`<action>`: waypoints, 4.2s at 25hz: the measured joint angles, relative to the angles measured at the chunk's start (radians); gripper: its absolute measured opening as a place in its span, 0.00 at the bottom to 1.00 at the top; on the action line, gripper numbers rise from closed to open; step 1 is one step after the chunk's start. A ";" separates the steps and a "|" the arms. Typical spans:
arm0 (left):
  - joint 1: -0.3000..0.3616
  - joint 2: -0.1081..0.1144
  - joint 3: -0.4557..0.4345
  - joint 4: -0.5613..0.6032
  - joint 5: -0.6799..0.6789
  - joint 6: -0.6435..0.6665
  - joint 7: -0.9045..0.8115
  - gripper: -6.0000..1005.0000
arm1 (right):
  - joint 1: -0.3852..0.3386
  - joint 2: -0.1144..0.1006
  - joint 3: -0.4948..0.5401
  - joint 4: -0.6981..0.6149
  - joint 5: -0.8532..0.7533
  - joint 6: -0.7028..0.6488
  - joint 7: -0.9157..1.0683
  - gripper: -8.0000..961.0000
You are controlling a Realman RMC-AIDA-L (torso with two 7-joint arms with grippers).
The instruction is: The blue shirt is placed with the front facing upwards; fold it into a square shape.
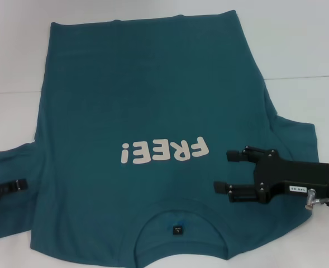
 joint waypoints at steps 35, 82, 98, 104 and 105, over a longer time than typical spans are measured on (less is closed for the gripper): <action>-0.018 -0.010 0.024 0.004 -0.003 -0.069 0.007 0.68 | -0.001 0.002 0.000 0.001 -0.002 0.001 0.000 0.97; -0.016 0.016 0.059 0.099 0.009 0.013 -0.122 0.13 | -0.009 -0.002 0.009 -0.008 0.009 0.003 0.040 0.97; -0.015 0.007 0.077 0.090 0.090 -0.021 -0.135 0.76 | -0.005 -0.003 0.009 -0.008 0.009 0.003 0.040 0.97; -0.020 0.011 0.077 0.060 0.090 -0.012 -0.135 0.95 | -0.005 -0.003 0.009 -0.008 0.009 0.003 0.040 0.97; -0.022 0.011 0.077 0.054 0.090 -0.009 -0.136 0.95 | -0.006 -0.003 0.009 -0.008 0.009 0.003 0.040 0.97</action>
